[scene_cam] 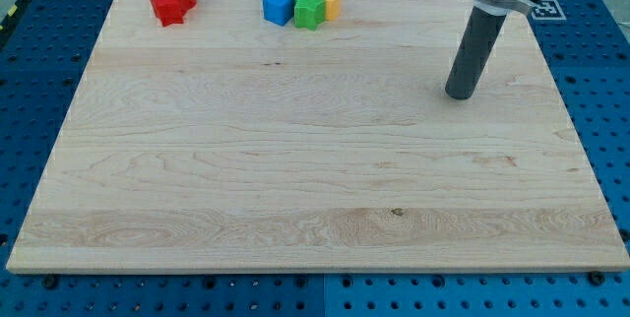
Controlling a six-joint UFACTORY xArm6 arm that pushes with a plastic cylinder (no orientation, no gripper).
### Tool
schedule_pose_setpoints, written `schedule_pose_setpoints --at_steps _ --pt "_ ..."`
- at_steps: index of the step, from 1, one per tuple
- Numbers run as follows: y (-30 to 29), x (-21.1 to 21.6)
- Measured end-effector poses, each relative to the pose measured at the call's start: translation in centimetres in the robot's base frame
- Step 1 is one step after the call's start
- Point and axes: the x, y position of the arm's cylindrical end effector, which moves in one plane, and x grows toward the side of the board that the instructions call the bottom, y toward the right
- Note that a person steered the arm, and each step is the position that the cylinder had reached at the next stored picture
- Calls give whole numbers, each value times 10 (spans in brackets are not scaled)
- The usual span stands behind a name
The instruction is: Separate green circle and green star from group of blocks
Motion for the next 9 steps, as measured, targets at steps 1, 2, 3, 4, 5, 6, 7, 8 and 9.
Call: schedule_pose_setpoints --at_steps 1,2,3,4,5,6,7,8,9 --pt "0 0" --pt "-9 0" --pt "-65 0" --pt "-126 -12" --pt "-179 -36" --pt "-202 -55" --pt "-207 -57" --pt "-239 -74" --pt "-263 -92"
